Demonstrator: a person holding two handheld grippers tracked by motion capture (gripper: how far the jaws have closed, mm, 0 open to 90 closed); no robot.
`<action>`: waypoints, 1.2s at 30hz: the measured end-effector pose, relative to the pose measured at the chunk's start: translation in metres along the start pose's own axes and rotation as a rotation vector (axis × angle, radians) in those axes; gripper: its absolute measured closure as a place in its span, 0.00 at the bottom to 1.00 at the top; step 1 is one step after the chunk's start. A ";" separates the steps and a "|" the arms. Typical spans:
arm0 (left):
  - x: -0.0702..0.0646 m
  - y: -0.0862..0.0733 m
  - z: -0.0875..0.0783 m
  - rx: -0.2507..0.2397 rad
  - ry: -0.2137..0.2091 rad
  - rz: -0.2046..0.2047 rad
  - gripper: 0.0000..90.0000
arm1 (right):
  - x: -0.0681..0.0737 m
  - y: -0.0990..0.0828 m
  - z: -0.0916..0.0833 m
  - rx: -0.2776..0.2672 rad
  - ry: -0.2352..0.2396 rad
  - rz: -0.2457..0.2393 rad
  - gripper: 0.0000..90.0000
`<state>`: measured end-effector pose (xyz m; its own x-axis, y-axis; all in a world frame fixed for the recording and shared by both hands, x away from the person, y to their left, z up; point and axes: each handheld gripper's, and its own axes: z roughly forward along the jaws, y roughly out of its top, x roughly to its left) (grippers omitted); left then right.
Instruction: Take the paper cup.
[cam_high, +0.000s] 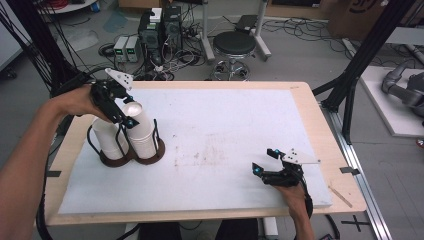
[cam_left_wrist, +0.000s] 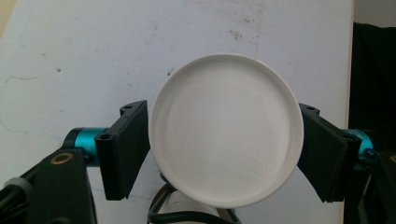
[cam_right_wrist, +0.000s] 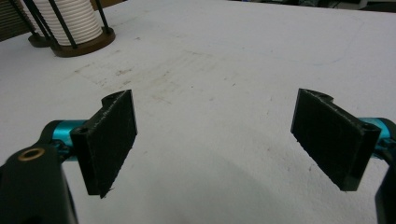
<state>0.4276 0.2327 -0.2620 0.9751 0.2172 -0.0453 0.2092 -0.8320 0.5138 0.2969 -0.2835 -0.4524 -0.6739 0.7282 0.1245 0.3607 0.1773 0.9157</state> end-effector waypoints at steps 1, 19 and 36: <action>0.000 0.000 0.001 0.002 -0.005 -0.001 0.27 | 0.000 0.000 0.000 -0.001 -0.001 -0.003 0.16; 0.001 0.000 -0.001 -0.013 -0.005 -0.023 0.33 | 0.000 0.000 0.000 -0.002 -0.003 -0.009 0.16; -0.001 0.003 -0.009 -0.033 0.004 -0.039 0.34 | 0.000 0.000 0.000 -0.001 -0.003 -0.009 0.16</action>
<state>0.4262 0.2344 -0.2522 0.9660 0.2512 -0.0620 0.2441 -0.8054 0.5401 0.2972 -0.2832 -0.4524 -0.6750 0.7289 0.1147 0.3537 0.1832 0.9172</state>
